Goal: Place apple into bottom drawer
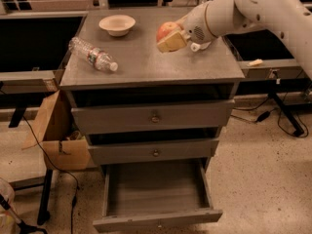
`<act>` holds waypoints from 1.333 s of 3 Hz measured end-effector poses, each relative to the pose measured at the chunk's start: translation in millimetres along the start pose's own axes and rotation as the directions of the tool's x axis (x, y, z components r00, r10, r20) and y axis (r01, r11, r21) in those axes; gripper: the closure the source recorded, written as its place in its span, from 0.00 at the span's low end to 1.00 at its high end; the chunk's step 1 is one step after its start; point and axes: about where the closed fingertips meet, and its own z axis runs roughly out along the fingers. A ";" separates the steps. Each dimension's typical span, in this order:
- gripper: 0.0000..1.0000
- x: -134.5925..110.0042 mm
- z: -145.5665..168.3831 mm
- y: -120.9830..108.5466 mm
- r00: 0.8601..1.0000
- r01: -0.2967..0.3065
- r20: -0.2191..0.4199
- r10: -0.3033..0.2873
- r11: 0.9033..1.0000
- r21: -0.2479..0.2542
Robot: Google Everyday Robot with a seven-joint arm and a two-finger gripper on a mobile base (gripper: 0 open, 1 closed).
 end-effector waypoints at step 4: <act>1.00 68.5 7.0 101.1 0.978 -0.072 0.192 0.077 0.997 -0.034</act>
Offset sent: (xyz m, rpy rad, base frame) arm -0.0410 -0.0028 -0.0364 0.0550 -0.0262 0.1058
